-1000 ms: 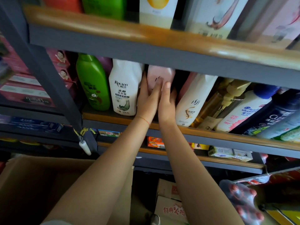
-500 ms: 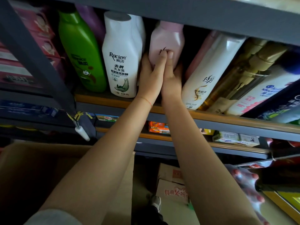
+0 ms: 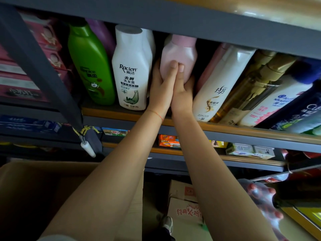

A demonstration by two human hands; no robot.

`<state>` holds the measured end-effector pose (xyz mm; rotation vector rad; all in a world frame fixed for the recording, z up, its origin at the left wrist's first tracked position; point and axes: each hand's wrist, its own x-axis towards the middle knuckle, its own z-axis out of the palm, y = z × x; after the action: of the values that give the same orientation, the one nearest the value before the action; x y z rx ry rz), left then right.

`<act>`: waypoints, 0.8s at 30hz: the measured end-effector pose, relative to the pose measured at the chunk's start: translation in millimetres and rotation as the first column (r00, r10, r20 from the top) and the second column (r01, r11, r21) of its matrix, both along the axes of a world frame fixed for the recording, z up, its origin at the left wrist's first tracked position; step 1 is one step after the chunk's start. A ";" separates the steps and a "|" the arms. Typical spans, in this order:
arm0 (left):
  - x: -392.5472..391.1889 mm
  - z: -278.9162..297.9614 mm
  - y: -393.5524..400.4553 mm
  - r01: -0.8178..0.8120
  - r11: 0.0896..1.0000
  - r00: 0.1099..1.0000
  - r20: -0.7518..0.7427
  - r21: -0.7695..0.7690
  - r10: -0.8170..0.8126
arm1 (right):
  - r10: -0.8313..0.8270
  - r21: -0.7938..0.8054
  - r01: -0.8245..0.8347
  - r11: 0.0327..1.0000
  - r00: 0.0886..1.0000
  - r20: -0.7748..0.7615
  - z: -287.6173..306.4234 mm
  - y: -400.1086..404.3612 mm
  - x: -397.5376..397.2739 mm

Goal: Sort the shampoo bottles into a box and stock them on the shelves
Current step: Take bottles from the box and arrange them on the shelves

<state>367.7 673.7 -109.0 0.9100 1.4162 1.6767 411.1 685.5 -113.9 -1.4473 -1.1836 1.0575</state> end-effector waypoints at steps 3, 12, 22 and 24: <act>0.6 -2.9 -7.9 -0.008 1.000 1.000 -0.030 0.002 0.008 | 0.078 0.071 -0.071 0.995 0.993 -0.091 -2.1 -9.5 9.7; -0.1 1.9 -34.3 0.006 1.000 0.997 -0.079 0.027 -0.004 | 0.225 0.139 -0.205 0.969 0.963 -0.148 -4.1 -39.1 25.3; -2.1 8.1 -41.7 0.068 0.998 0.996 -0.062 0.007 -0.067 | 0.169 0.141 -0.158 0.977 0.983 -0.068 1.0 -68.6 33.9; -3.7 8.1 -40.4 0.083 0.996 0.994 -0.072 -0.018 -0.084 | 0.131 0.173 -0.129 0.976 0.991 0.000 -1.9 -76.8 37.0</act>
<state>364.0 633.3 -100.9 1.0170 1.4172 1.5828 448.1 608.7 -115.8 -1.2417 -1.3424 1.0235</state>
